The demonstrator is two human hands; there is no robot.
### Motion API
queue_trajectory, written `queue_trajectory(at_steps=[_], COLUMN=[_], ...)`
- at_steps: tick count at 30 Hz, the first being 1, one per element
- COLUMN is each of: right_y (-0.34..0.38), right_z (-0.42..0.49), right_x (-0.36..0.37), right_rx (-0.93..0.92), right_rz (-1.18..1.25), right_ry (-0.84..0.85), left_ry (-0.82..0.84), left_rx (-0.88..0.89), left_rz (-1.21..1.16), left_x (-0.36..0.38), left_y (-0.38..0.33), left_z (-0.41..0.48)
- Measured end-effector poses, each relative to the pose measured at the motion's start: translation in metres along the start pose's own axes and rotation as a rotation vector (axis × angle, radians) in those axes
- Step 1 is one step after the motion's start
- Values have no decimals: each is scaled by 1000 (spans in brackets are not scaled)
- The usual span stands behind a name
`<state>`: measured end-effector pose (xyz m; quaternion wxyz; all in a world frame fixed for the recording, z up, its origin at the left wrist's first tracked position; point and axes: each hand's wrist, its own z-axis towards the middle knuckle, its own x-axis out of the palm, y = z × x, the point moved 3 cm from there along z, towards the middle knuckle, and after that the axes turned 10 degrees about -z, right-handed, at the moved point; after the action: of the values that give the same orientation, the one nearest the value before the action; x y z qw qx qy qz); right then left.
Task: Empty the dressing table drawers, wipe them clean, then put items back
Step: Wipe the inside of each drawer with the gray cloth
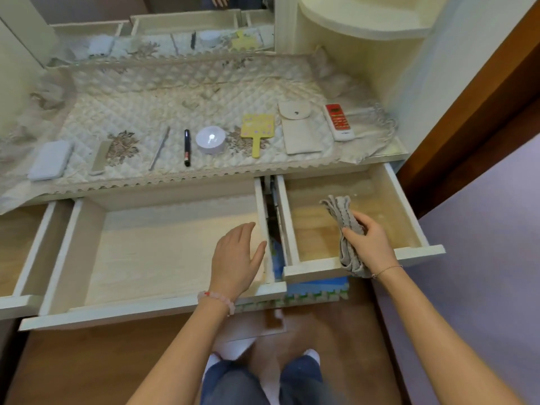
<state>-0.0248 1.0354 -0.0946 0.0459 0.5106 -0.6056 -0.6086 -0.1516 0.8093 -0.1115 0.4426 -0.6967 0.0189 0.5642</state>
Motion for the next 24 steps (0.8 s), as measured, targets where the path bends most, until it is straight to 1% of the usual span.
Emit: queue_trajectory(at_steps=[4, 9, 13, 17, 19, 21, 24], right_y=[-24, -44, -59, -67, -69, -70, -72], right_z=[25, 58, 82, 106, 116, 124, 132], right_x=[-22, -28, -22, -15, -12, -7, -1], right_rx=[15, 42, 70, 108, 117, 124, 131], right_rz=[-39, -77, -76, -57, -61, -56, -115], right_ry=[-26, -16, 22, 52, 54, 48, 49], left_ry=[-2, 34, 30, -7, -7, -11, -33], left_rx=[-11, -71, -208, -438, -522, -561, -568], left_rz=[-65, -183, -383, -599, -700, -764, -772], left_x=[28, 63, 89, 108, 115, 119, 123], left_y=[-26, -36, -35, -24, -17, -14, -11], left_z=[23, 62, 94, 118, 123, 125, 126])
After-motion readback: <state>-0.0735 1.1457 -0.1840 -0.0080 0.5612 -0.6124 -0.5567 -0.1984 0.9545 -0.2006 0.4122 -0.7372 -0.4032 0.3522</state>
